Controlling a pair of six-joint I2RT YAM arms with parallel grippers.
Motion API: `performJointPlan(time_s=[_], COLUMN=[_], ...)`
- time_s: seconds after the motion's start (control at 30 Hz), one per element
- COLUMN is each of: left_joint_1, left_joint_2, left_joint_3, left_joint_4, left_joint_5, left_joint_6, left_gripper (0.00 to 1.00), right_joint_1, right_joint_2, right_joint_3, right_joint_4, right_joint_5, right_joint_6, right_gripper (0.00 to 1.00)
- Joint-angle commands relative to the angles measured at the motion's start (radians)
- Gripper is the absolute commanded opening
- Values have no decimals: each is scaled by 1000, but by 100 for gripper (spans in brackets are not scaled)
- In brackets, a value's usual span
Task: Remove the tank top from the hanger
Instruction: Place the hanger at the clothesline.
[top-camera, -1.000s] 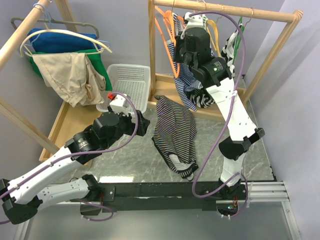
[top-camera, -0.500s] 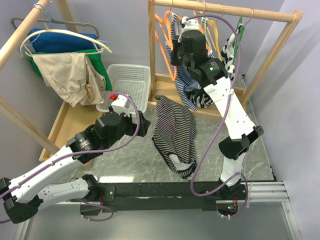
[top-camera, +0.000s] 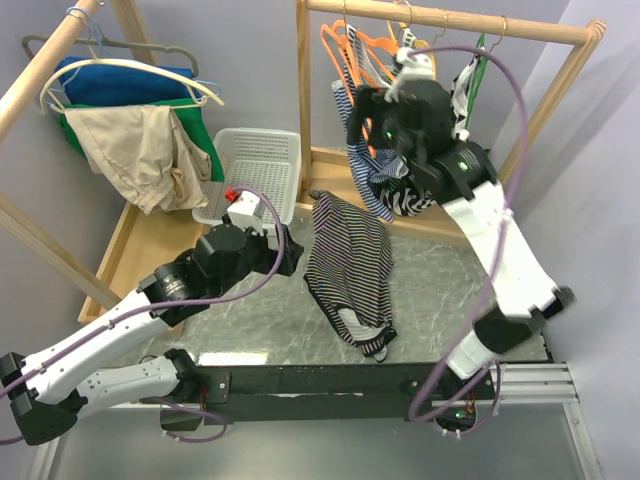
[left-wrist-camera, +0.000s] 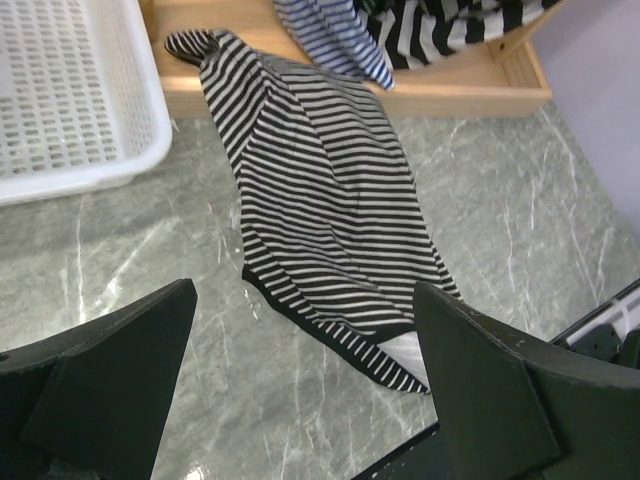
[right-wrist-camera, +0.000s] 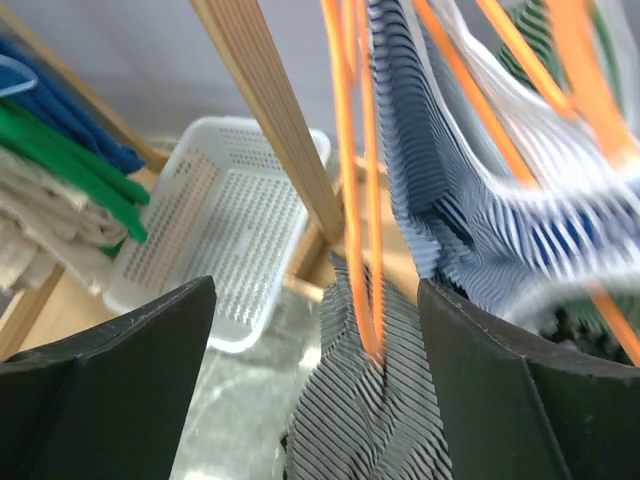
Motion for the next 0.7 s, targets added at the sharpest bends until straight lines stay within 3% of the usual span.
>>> performJointPlan(time_s=[0.0,0.13,0.3,0.67], left_joint_1=[0,-3,-37,-84], left_joint_2=[13,96,290,860], left_joint_3=[-49,-83,-59,355], left_joint_4=[51,109,223,226], left_joint_5=[83,157,186,98], left_joint_6=[-6,-35,-66,-114], left_gripper=[96,96,96,96], right_joint_1=[32,42,45,43], right_joint_2=[-255,-547,-753,-916], right_joint_3=[-234,-535,-774,-933], right_joint_4=[64,146,132,54], right_joint_5=[68,93,88,53], right_joint_6=[20,84,196,276], right_gripper=[90,92,93,94])
